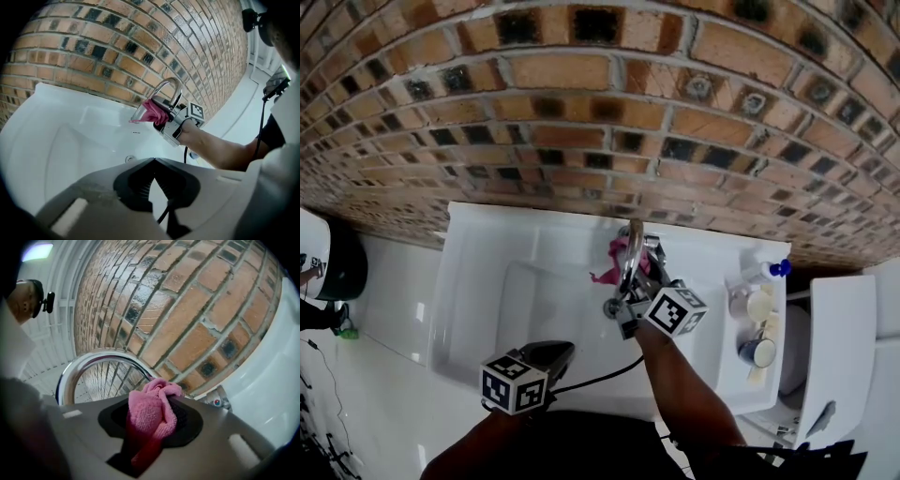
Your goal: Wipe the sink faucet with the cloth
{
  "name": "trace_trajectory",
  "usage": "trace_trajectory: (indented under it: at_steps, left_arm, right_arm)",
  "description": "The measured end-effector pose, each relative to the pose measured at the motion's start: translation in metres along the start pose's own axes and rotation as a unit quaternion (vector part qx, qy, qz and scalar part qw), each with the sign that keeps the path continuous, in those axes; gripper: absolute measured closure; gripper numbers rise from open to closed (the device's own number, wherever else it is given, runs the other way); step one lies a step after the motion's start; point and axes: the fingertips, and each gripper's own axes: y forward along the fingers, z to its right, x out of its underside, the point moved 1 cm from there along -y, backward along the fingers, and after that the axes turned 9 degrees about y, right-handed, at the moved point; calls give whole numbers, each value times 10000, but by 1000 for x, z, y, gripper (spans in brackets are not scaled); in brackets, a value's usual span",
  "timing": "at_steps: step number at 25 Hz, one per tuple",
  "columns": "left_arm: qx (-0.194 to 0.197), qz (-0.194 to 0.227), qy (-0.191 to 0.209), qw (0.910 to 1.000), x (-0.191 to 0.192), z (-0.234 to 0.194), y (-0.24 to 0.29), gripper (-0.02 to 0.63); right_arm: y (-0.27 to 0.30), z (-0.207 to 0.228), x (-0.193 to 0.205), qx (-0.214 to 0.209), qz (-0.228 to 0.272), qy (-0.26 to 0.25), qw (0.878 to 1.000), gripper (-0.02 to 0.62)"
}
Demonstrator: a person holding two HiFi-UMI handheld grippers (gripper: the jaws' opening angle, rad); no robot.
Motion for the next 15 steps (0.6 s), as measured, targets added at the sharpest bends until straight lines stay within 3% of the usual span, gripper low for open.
trace_trajectory:
  at_steps: [9, 15]
  left_arm:
    - [-81, 115, 34, 9999, 1, 8, -7, 603]
    - [-120, 224, 23, 9997, -1, 15, -9, 603]
  right_arm:
    - [0, -27, -13, -365, -303, -901, 9948, 457]
    - [-4, -51, -20, -855, -682, -2157, 9703, 459]
